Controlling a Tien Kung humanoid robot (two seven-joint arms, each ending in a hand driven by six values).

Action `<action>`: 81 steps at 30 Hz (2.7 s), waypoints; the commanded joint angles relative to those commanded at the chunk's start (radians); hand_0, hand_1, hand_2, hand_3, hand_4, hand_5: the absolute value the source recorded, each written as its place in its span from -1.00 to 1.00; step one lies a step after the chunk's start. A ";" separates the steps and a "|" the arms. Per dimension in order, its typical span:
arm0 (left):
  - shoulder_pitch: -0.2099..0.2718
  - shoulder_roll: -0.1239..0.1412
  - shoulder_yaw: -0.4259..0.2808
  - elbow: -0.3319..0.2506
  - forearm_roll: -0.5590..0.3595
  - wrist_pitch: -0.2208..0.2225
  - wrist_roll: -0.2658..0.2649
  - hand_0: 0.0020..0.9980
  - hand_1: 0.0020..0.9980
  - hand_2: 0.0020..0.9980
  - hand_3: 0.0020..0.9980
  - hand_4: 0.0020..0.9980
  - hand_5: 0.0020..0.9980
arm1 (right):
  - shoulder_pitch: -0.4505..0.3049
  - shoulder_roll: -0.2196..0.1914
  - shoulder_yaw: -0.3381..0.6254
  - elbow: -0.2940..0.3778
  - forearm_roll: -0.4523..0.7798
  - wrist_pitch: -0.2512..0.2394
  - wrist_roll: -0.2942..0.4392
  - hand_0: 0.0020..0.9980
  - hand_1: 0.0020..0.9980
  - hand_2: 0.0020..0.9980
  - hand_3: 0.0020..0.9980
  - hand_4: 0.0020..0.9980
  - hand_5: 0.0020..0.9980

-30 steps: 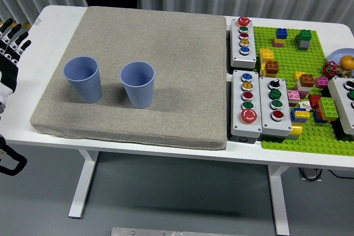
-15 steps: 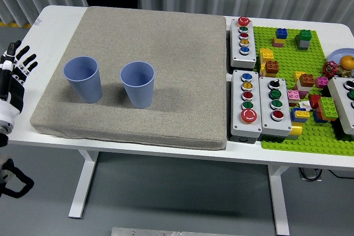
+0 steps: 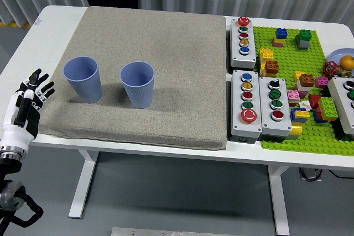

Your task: Pick cup pour cup place

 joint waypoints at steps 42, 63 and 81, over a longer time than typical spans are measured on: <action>-0.077 -0.004 0.034 0.109 0.145 -0.064 0.032 0.86 0.84 1.00 0.95 0.81 -0.61 | 0.004 0.001 -0.012 0.000 0.024 -0.006 0.004 0.41 0.27 0.18 0.15 -1.00 -0.73; -0.142 -0.017 0.074 0.183 0.167 -0.060 0.043 0.86 0.84 1.00 0.97 0.80 -0.59 | 0.013 0.000 -0.015 0.000 0.030 -0.005 0.007 0.42 0.26 0.18 0.15 -1.00 -0.73; -0.169 -0.020 0.094 0.204 0.188 -0.054 0.049 0.86 0.84 1.00 0.96 0.78 -0.58 | 0.012 0.002 -0.017 0.000 0.037 -0.005 0.008 0.41 0.26 0.18 0.15 -1.00 -0.73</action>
